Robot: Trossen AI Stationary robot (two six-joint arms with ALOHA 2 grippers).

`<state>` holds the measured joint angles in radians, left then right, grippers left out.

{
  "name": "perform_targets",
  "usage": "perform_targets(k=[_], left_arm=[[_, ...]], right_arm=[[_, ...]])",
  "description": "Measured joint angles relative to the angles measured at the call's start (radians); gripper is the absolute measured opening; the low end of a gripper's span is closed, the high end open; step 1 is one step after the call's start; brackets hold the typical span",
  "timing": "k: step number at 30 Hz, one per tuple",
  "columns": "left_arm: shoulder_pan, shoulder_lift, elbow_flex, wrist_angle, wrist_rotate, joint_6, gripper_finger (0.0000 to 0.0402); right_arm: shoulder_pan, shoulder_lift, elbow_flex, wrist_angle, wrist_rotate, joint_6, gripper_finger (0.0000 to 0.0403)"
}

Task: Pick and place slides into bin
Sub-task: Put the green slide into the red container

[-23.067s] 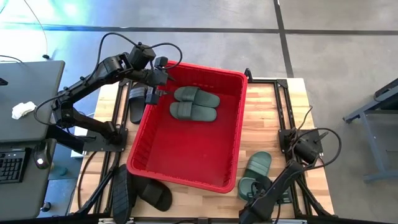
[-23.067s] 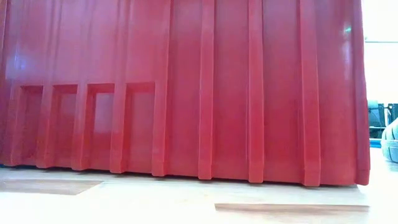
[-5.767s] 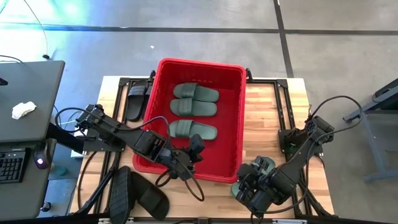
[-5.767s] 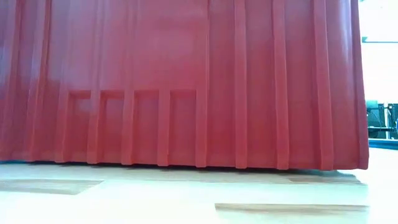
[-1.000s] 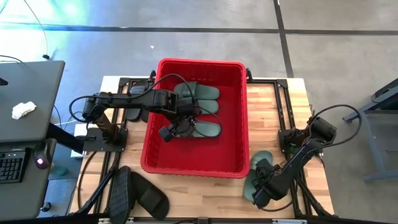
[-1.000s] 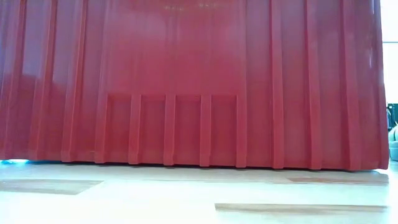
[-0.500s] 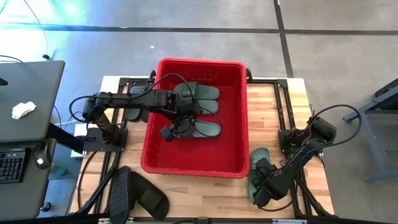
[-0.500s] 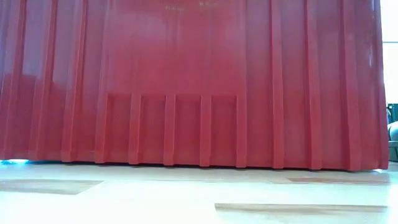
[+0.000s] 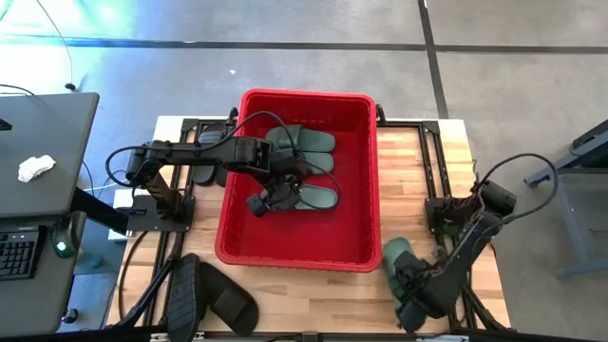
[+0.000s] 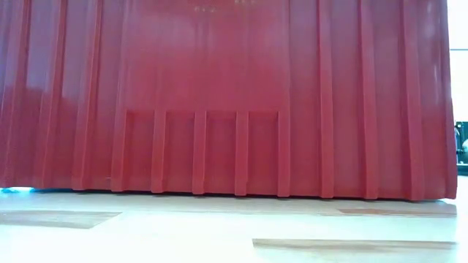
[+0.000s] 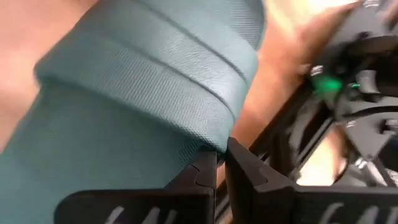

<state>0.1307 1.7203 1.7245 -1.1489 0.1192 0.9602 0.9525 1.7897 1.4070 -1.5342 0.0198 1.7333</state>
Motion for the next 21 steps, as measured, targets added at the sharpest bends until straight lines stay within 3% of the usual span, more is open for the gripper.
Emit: perform_targets(k=[6,10,17,21], left_arm=[[0.0,0.0,0.0,0.049,0.069,0.035,0.0172],[0.0,0.0,0.0,0.078,0.18,0.058,0.0172],[0.0,0.0,0.0,0.144,0.395,0.081,0.0172],[0.0,0.0,0.0,0.184,0.41,0.08,0.0172]], right_arm=[[0.061,0.0,0.214,0.013,0.0,-0.05,0.0],[0.094,0.0,0.381,0.012,0.063,0.003,0.0],[0.116,0.0,0.633,-0.015,0.34,0.058,0.0],[0.102,0.0,0.733,-0.039,0.522,-0.038,0.0]])
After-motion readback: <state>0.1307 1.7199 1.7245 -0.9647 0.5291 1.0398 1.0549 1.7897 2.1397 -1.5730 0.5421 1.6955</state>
